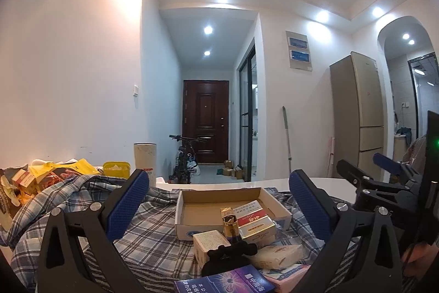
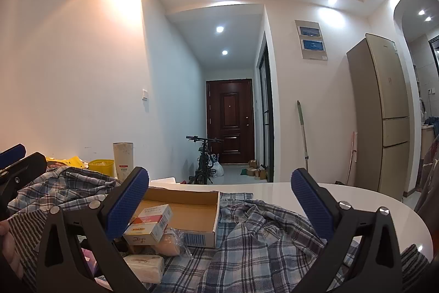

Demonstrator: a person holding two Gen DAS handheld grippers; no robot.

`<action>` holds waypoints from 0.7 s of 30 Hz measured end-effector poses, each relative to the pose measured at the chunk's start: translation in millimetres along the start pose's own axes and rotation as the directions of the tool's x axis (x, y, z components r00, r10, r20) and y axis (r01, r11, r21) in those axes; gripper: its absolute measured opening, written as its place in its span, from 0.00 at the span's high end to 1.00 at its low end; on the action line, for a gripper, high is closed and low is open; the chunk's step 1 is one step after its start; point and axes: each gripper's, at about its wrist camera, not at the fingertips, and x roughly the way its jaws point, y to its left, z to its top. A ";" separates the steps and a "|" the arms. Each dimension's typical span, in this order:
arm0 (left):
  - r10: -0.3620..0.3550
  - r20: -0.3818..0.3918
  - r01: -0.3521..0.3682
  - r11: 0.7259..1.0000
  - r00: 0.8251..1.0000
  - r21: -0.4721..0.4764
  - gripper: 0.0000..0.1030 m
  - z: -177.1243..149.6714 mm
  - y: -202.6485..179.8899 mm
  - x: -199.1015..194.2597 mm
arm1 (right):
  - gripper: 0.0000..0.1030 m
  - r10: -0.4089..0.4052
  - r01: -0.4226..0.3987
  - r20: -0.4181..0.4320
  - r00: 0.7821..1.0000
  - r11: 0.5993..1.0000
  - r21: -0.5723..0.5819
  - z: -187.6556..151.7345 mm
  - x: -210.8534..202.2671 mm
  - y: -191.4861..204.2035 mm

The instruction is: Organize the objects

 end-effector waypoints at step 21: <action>0.067 -0.023 -0.067 0.998 0.998 -0.007 0.00 -0.4 1.1 2.7 | 0.00 0.007 -0.007 0.000 1.000 1.000 0.010 -2.2 -0.7 -0.5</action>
